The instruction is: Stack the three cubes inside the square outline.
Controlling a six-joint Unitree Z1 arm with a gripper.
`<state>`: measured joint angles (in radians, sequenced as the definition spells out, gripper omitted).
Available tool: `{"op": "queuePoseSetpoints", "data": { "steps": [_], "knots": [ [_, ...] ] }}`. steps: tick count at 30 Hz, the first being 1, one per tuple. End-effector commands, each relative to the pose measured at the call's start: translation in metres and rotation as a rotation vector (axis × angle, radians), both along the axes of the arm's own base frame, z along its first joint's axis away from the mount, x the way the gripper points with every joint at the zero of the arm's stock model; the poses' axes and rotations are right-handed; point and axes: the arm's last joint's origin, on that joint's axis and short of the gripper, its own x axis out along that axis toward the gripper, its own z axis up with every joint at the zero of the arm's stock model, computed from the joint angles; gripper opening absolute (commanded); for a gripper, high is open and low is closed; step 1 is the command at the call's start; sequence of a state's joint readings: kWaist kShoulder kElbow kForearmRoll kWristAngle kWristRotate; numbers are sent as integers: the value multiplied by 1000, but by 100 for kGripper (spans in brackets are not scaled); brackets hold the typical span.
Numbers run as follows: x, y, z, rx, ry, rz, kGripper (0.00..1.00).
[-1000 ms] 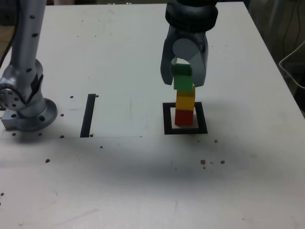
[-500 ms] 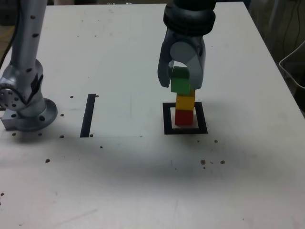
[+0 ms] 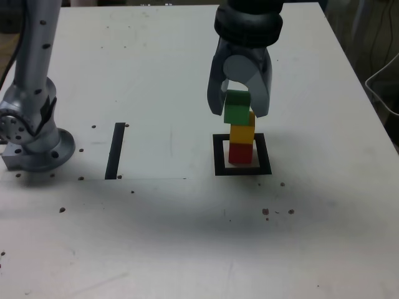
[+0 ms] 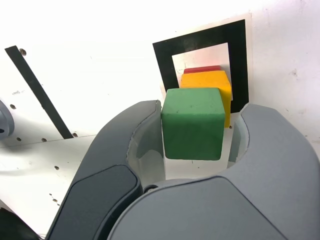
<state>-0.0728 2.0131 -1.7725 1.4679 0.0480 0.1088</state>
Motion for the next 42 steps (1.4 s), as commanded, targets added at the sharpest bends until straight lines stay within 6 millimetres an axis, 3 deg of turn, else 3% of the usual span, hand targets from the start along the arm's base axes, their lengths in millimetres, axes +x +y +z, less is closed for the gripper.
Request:
{"op": "queuePoseSetpoints", "data": {
  "steps": [1, 4, 10, 12, 18, 29, 42],
  "knots": [
    [0, 0, 2, -1, -8, 1, 59],
    [-1, 0, 4, -2, -14, 1, 68],
    [-12, -1, 14, 14, -32, 4, 95],
    [-17, -2, 20, 22, -47, 3, 99],
    [-37, -3, 34, 18, -77, -5, 99],
    [-89, -1, 48, -27, -77, -9, 99],
    [-150, 7, 17, -26, -17, -1, 99]
  ]
}}
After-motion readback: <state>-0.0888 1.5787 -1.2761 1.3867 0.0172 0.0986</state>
